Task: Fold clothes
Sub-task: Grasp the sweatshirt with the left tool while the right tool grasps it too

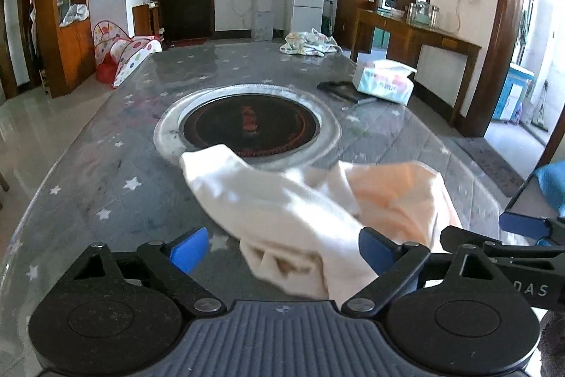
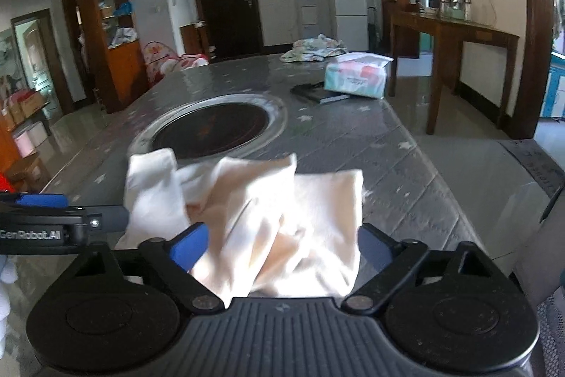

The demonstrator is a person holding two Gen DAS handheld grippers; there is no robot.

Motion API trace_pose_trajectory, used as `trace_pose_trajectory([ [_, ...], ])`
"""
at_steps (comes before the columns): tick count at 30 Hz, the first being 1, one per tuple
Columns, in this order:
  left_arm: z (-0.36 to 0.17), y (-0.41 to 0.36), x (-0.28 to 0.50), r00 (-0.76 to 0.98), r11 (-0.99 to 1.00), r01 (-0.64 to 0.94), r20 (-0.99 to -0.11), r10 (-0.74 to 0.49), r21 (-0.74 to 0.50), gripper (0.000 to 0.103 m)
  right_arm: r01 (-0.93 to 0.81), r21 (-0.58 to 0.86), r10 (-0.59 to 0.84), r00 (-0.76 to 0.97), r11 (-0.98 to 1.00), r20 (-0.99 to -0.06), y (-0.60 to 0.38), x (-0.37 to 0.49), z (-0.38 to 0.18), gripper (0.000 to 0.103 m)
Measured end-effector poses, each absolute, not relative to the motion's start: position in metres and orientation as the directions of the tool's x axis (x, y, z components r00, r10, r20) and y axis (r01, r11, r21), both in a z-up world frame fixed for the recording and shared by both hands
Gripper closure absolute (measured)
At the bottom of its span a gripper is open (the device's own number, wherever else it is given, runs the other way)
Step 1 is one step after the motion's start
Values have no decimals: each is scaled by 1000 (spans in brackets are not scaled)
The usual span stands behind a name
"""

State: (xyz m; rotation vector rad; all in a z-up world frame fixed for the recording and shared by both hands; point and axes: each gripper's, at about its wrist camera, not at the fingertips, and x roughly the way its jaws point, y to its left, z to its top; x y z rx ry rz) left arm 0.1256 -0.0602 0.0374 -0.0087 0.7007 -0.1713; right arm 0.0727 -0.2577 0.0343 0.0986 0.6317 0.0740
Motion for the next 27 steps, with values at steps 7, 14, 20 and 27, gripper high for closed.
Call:
trace_pose_trajectory([
  [7,40,-58,157,717,984,116,-674,-176,-133,12,-48,204,162,793,978,-588,-268,110,39,30],
  [14,32,-64,184,675,988,80,-722,-151,-131,12,-61,292,239,743,954,-625,-271,139,29,59],
  [20,13,-63,192,623,981,110,-757,-195,-162,62,-98,290,267,730,952,-629,-270,135,24,89],
  [27,18,-41,174,638,961,135,-721,-270,-240,92,-118,300,277,771,947,-573,-279,107,44,98],
])
